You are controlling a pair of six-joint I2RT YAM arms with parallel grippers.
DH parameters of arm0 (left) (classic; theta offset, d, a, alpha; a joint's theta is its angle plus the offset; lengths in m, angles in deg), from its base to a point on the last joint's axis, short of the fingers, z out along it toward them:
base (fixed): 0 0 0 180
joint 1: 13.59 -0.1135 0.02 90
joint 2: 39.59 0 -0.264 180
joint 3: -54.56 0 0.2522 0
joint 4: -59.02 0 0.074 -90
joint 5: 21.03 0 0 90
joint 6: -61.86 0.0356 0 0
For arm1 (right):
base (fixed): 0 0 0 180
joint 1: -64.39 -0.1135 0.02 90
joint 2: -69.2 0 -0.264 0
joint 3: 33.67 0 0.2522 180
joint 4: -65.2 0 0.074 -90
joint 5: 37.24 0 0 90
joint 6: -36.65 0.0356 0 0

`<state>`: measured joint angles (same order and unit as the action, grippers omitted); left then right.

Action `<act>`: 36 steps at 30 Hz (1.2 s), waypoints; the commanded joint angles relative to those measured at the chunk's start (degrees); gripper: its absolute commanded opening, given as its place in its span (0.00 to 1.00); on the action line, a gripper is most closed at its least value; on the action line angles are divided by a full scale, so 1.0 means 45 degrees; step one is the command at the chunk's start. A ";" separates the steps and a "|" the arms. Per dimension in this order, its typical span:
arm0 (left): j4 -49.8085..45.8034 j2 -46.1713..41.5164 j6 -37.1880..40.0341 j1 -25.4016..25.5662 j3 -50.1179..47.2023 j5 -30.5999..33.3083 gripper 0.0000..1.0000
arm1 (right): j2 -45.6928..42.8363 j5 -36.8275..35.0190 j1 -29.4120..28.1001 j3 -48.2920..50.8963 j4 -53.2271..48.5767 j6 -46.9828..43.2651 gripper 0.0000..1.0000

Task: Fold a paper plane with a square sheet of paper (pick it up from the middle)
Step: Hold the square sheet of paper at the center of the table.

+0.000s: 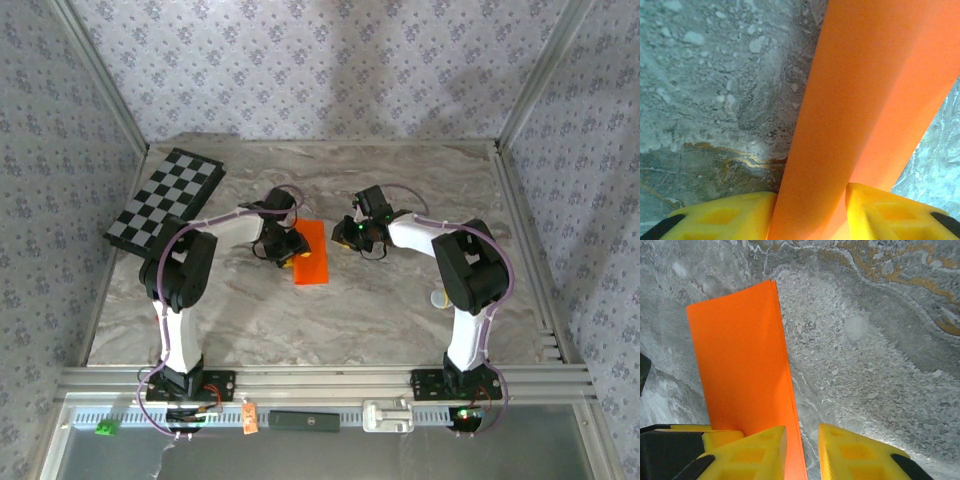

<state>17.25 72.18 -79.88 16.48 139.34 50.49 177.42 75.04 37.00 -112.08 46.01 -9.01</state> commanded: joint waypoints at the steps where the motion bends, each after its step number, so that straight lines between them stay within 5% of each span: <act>1: -0.1175 0.1693 0.0073 0.0155 -0.0898 0.1353 0.46 | 0.0342 0.0218 -0.0124 -0.0061 0.0050 -0.0184 0.24; 36: -0.1185 0.2407 0.0564 0.0343 -0.0650 0.1084 0.46 | 0.1809 0.1181 -0.0967 -0.1733 -0.0589 -0.1094 0.17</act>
<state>15.22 74.21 -78.55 16.69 140.81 50.38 184.76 79.24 33.10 -118.15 45.20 -12.53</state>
